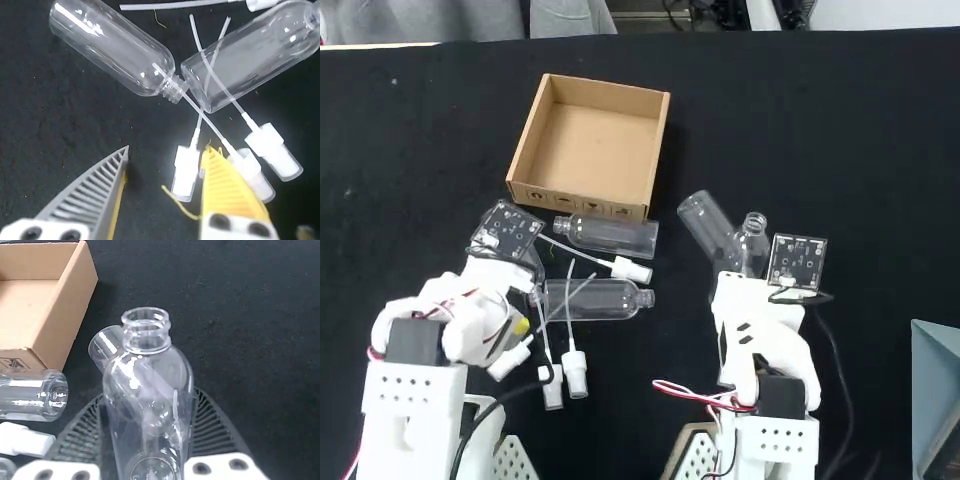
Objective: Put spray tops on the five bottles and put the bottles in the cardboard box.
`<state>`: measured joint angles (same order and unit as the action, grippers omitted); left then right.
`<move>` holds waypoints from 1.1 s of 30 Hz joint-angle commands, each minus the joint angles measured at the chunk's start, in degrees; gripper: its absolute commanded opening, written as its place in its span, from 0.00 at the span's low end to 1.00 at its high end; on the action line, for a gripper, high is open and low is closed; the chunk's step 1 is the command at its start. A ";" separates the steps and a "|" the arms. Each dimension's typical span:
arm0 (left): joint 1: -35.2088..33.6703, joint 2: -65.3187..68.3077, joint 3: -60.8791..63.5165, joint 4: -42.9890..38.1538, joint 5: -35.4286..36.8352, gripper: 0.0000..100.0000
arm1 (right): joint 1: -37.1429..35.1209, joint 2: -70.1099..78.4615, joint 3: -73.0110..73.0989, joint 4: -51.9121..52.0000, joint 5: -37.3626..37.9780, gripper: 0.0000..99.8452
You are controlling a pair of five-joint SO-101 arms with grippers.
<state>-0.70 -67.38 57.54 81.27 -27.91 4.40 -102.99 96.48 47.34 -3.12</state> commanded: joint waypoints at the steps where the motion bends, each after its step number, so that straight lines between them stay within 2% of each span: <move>1: 0.75 3.60 -3.03 0.26 -3.78 0.22 | 2.02 -5.58 -0.13 0.18 0.62 0.03; 8: 0.75 14.24 -3.03 0.00 -7.12 0.22 | 2.02 -5.58 -0.13 0.26 0.62 0.03; 14: 1.10 21.10 -3.38 -0.35 -7.21 0.22 | 2.02 -5.58 -0.13 0.26 0.62 0.03; 22: 5.14 26.11 1.89 -5.98 -6.86 0.21 | 2.02 -5.58 -0.13 0.26 0.62 0.03; 33: 3.21 31.56 6.64 -14.51 -7.12 0.21 | 2.02 -5.49 -0.13 0.26 0.62 0.03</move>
<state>3.60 -37.05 64.40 68.26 -34.59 4.40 -102.99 96.48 47.34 -3.12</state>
